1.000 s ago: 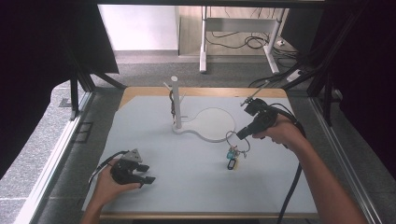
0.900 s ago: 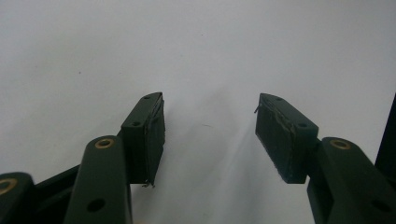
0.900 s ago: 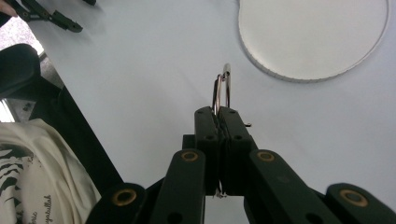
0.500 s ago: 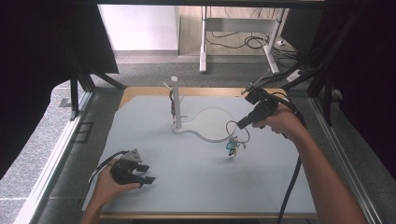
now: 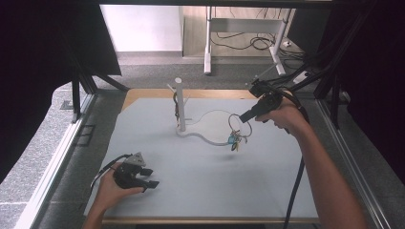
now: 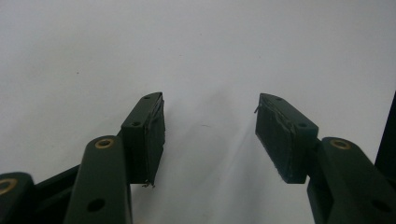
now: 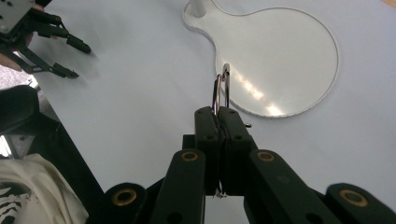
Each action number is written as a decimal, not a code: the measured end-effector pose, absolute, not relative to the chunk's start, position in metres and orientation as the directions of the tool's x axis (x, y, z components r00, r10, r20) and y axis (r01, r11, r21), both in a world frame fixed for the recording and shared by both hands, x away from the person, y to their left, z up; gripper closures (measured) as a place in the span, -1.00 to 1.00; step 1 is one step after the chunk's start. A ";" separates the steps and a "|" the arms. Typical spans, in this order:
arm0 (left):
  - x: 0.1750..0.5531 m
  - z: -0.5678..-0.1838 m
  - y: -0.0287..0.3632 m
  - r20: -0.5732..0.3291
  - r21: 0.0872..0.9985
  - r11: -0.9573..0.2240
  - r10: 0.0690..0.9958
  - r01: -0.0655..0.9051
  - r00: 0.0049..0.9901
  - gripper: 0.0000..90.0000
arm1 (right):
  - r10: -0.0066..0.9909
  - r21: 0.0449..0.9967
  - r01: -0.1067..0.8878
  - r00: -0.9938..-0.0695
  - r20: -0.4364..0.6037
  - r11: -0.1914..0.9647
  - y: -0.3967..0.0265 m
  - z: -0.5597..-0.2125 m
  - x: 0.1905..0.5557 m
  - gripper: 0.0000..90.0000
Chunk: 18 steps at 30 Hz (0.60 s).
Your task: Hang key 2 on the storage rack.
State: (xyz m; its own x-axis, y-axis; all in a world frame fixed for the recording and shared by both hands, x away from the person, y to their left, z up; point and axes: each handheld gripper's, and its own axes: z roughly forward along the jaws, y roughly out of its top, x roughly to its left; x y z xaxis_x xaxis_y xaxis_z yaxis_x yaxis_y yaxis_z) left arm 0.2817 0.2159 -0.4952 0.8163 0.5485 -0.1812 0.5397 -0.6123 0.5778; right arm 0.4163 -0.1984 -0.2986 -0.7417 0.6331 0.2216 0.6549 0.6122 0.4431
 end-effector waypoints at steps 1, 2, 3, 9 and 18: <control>0.282 -0.495 0.216 -0.182 0.580 -0.610 0.549 0.540 0.815 -0.05 | 0.633 0.444 0.656 -0.741 0.223 0.611 -0.197 -0.299 0.418 0.96; 0.282 -0.495 0.216 -0.182 0.580 -0.610 0.548 0.539 0.816 -0.05 | 0.634 0.442 0.657 -0.740 0.225 0.611 -0.196 -0.298 0.419 0.96; 0.282 -0.495 0.216 -0.182 0.580 -0.610 0.548 0.539 0.816 -0.05 | 0.634 0.443 0.658 -0.739 0.228 0.608 -0.196 -0.298 0.421 0.96; 0.281 -0.494 0.216 -0.184 0.586 -0.602 0.553 0.543 0.812 -0.05 | 0.636 0.453 0.663 -0.734 0.238 0.596 -0.190 -0.298 0.427 0.96; 0.281 -0.494 0.217 -0.185 0.592 -0.595 0.556 0.543 0.810 -0.04 | 0.628 0.461 0.657 -0.740 0.242 0.596 -0.179 -0.294 0.435 0.96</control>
State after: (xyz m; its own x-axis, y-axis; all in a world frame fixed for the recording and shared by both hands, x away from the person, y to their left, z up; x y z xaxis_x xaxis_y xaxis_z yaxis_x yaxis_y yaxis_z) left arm 0.2809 0.2172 -0.4938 0.8104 0.5560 -0.1846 0.5432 -0.5951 0.5923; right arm 0.4349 -0.1790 -0.2944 -0.7400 0.6275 0.2422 0.6568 0.5965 0.4613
